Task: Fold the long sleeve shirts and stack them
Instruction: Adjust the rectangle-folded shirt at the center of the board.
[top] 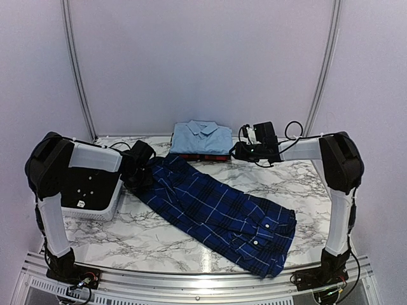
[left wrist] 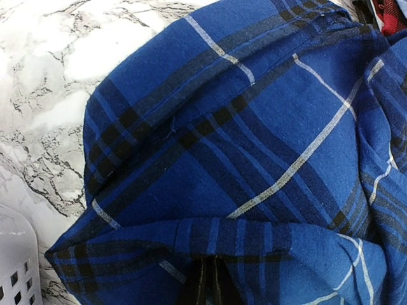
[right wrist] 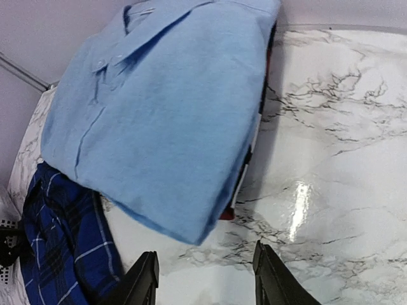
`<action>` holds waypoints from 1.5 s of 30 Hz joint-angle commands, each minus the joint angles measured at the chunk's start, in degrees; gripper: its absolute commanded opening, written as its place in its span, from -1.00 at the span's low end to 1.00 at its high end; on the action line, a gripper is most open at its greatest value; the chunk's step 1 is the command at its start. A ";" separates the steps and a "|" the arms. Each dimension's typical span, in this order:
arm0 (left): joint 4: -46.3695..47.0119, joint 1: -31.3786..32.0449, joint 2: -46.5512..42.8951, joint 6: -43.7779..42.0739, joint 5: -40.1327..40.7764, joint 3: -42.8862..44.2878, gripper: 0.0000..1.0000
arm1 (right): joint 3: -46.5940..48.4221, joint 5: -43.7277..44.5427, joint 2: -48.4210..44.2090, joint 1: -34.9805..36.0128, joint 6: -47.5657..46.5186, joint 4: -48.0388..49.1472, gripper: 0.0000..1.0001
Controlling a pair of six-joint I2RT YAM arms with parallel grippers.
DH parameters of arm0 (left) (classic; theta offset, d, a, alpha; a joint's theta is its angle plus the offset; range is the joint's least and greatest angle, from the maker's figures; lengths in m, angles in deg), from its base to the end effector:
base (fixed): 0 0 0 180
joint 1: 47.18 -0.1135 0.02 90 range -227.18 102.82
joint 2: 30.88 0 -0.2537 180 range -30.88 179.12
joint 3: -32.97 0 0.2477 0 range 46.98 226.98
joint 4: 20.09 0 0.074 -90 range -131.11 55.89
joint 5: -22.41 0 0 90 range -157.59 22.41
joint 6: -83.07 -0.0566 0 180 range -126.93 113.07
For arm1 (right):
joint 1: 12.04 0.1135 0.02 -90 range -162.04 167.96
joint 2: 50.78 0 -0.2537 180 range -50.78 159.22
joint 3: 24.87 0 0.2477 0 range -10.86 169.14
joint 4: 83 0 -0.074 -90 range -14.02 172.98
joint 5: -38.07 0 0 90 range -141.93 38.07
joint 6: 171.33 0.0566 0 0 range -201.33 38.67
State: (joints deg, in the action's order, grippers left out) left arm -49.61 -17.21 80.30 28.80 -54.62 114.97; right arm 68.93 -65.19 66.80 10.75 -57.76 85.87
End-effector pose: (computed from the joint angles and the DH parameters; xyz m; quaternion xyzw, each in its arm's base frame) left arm 0.3486 -0.1863 0.1189 -0.0785 0.9540 -0.0540 0.2842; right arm 0.4283 0.1940 0.1646 -0.0474 0.8811 0.2749 0.3820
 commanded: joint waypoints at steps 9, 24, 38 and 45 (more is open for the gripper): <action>-6.93 0.70 -0.24 -0.98 -1.14 -1.90 -0.87 | 4.10 -17.12 10.10 -7.06 13.25 16.79 0.32; -7.32 -0.15 0.73 -3.07 0.20 -1.53 -0.85 | -6.63 -17.47 5.25 -4.13 14.23 24.58 0.34; -9.01 -3.63 4.40 -5.76 0.14 4.51 -0.85 | -28.45 -9.73 -10.57 -1.87 9.46 17.72 0.32; -9.07 -3.65 4.25 -5.75 -0.32 4.20 -0.86 | -41.09 -7.14 -18.81 -1.83 11.94 18.29 0.32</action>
State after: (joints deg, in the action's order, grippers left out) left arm -53.94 -20.18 82.46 23.86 -55.16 119.47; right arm 32.39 -75.39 52.51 8.63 -46.96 104.56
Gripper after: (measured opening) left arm 0.071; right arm 0.661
